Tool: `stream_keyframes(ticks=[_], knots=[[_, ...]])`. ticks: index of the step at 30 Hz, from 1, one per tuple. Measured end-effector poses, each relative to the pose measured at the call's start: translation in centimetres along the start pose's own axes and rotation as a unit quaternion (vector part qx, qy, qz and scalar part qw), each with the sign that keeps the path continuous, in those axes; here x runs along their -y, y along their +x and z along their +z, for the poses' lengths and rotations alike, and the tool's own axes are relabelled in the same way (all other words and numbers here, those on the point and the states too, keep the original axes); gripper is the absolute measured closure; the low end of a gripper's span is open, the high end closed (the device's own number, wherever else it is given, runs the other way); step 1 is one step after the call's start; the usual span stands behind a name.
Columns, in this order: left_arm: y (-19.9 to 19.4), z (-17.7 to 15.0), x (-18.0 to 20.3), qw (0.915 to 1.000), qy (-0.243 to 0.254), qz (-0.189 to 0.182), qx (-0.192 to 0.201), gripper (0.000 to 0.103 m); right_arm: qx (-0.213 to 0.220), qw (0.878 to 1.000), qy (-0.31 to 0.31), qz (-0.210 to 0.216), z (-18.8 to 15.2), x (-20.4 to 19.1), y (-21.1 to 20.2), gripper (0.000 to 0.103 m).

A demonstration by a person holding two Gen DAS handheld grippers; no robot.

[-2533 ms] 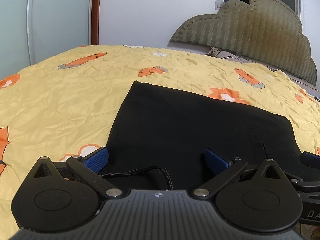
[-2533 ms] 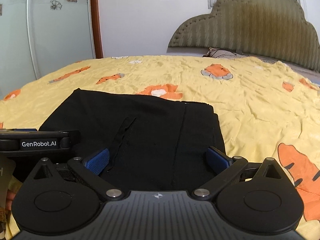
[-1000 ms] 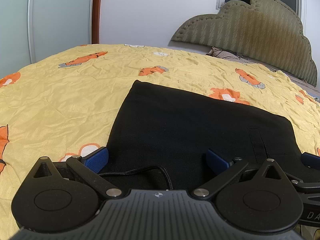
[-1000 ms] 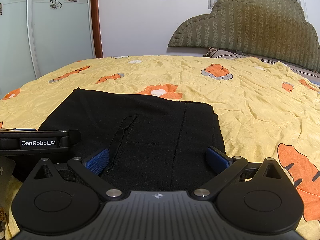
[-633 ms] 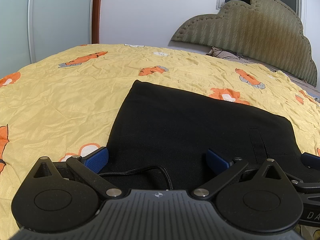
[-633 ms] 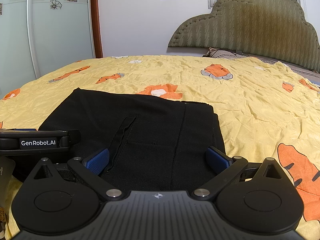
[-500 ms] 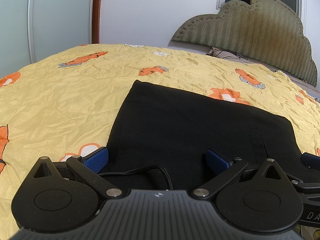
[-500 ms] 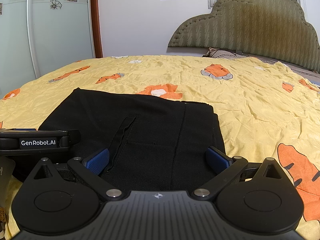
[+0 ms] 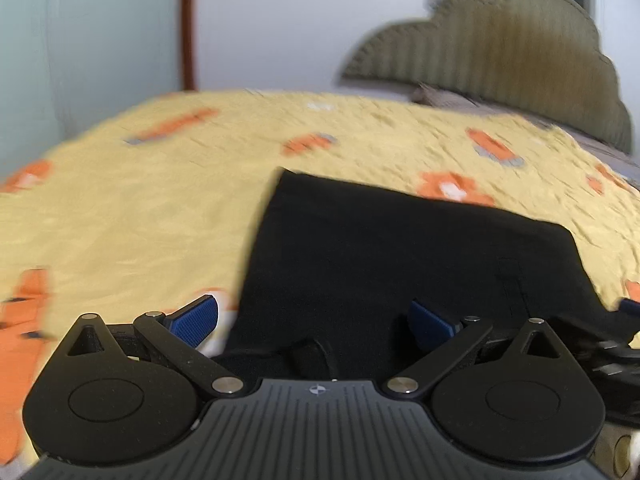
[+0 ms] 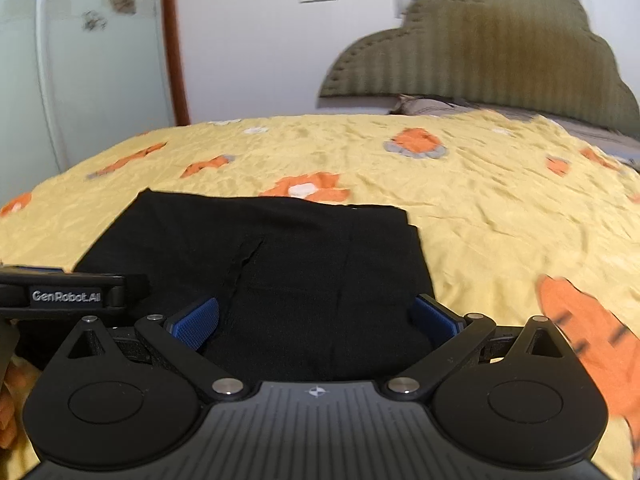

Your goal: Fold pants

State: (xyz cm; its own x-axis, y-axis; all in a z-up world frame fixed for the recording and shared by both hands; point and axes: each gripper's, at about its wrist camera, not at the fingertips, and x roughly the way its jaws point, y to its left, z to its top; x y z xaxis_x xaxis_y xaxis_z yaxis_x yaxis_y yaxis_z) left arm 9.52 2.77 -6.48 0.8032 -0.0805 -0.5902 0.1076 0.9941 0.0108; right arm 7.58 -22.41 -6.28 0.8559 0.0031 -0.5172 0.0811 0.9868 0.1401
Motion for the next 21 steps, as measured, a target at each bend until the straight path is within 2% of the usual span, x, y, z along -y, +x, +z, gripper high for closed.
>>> stream_keyframes(ticks=[2,4,6,8,10,14,16,17,19,21], knots=[[-1.8,-0.7,0.0,0.9996,0.005,0.022,0.016,0.000,0.024,1.000,0.009,-0.004,-0.2,-0.3,-2.4,0.000],[-2.8,-1.1,0.3,0.9993,0.022,0.030,0.012,0.000,0.041,0.999,0.011,-0.002,-0.6,-0.8,-4.5,0.000],[-3.4,-1.3,0.9,0.9985,0.047,0.029,-0.002,0.000,0.042,0.999,0.001,0.004,-1.0,-1.6,-5.9,0.000],[-4.1,-1.4,1.3,0.9983,0.056,0.013,-0.011,0.000,0.036,0.999,-0.002,-0.002,-1.2,-2.2,-6.6,0.000],[-4.7,-1.5,1.7,0.9980,0.059,0.019,-0.015,0.000,0.032,0.999,-0.002,-0.007,-1.3,-2.6,-7.1,0.000],[-4.7,-1.7,2.8,0.9921,0.098,0.077,-0.015,0.000,0.052,0.998,-0.019,-0.027,-1.4,-3.1,-7.4,0.000],[-4.9,-1.8,3.4,0.9868,0.120,0.109,-0.007,0.000,0.046,0.998,-0.026,-0.030,-1.2,-3.1,-7.0,0.000],[-5.0,-1.7,3.4,0.9861,0.122,0.113,-0.003,0.000,0.045,0.998,-0.025,-0.027,-1.2,-3.1,-7.0,0.000],[-5.3,-1.5,3.0,0.9905,0.107,0.087,0.000,0.000,0.046,0.999,-0.020,-0.022,-1.3,-3.1,-7.0,0.000],[-5.2,-1.3,2.2,0.9965,0.073,0.040,-0.012,0.000,0.044,0.998,-0.024,-0.024,-1.5,-3.1,-7.1,0.000]])
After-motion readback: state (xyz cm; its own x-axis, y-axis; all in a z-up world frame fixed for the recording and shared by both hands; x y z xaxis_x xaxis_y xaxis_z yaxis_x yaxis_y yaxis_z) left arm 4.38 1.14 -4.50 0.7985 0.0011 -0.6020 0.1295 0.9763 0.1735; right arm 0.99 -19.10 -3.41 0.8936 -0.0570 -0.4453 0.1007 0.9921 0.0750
